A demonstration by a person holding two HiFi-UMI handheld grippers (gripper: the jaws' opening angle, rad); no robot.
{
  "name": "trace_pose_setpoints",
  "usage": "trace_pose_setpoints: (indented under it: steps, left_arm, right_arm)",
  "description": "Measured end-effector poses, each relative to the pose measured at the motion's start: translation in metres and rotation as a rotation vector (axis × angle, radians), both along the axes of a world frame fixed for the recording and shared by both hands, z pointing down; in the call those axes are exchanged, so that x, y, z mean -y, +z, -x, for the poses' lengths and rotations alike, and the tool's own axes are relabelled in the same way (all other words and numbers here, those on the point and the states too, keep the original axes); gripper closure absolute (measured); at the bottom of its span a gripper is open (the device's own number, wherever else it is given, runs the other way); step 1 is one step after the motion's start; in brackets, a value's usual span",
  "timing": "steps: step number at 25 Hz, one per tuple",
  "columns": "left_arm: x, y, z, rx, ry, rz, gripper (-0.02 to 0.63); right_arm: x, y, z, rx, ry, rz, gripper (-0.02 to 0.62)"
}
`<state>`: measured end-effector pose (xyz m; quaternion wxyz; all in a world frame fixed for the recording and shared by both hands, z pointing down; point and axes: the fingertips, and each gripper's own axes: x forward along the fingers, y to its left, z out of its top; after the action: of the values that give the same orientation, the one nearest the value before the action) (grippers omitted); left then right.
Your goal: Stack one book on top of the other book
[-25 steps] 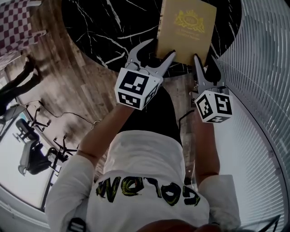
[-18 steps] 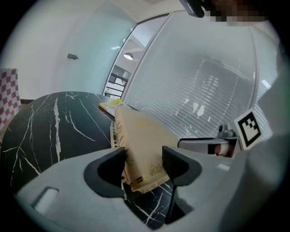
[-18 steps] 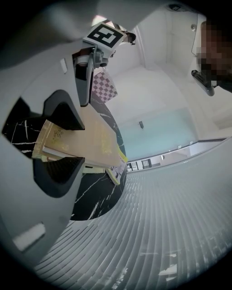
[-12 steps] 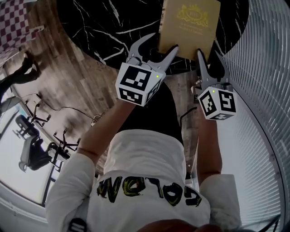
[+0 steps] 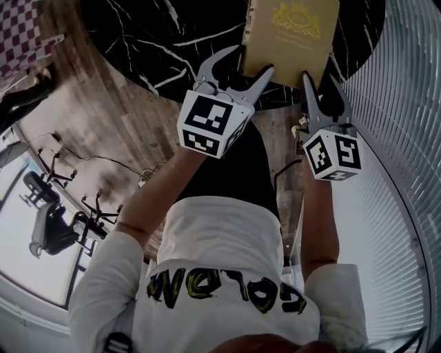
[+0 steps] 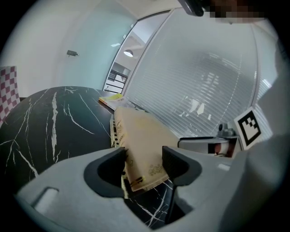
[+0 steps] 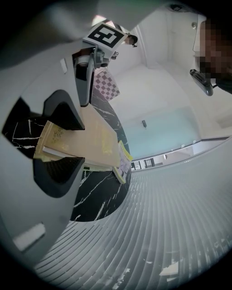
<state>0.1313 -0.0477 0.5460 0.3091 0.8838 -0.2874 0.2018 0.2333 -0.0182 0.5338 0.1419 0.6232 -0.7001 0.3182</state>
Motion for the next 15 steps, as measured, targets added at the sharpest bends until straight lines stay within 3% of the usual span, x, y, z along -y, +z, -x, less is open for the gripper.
trace_pose_setpoints:
  steps: [15]
  left_arm:
    - [-0.005,0.016,-0.002,0.03,-0.006,-0.005,0.347]
  right_arm:
    - [-0.003,0.017,-0.002,-0.004,-0.012,0.009,0.403]
